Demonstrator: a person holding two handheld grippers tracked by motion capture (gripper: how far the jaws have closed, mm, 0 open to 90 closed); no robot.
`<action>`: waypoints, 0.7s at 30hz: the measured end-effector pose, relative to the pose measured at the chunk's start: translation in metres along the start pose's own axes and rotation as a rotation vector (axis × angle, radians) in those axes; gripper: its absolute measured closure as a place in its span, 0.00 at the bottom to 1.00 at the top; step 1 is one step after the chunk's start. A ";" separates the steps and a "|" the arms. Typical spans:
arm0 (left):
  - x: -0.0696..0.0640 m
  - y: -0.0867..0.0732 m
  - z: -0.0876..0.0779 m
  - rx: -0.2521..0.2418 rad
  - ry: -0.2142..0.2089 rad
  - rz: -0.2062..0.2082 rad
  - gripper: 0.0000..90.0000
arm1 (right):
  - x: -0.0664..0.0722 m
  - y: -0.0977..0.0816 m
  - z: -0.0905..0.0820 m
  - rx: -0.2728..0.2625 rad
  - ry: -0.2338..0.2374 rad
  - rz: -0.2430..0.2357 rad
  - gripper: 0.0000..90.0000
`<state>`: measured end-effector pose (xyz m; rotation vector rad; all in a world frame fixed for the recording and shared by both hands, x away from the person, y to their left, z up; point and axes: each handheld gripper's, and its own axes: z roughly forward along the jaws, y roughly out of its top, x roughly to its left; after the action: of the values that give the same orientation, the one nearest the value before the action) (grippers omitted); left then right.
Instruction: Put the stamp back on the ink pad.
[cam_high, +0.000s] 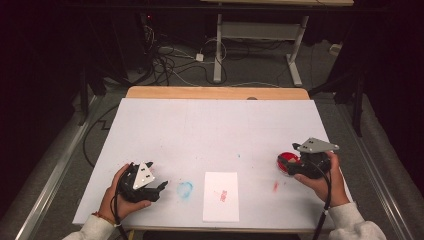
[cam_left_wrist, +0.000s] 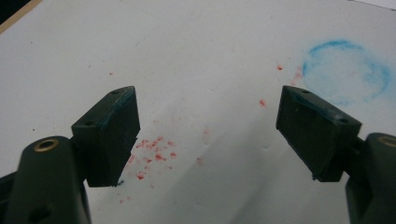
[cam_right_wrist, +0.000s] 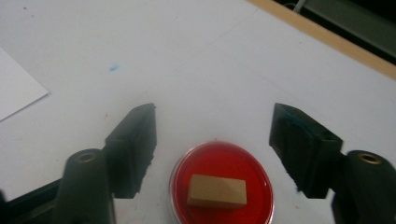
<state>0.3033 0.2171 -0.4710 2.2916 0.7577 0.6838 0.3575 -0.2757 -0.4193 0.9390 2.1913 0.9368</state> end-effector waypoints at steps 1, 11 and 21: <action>0.000 0.000 0.000 0.001 0.001 0.002 0.23 | 0.002 0.001 -0.001 -0.009 -0.011 -0.003 0.32; 0.000 0.000 0.000 -0.003 -0.001 -0.002 0.23 | 0.010 0.005 -0.014 -0.106 -0.028 0.001 0.28; 0.000 0.001 0.001 0.000 -0.003 -0.002 0.23 | 0.017 0.000 -0.028 -0.159 -0.049 -0.012 0.28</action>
<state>0.3040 0.2165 -0.4711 2.2910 0.7580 0.6793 0.3279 -0.2731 -0.4067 0.8641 2.0460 1.0543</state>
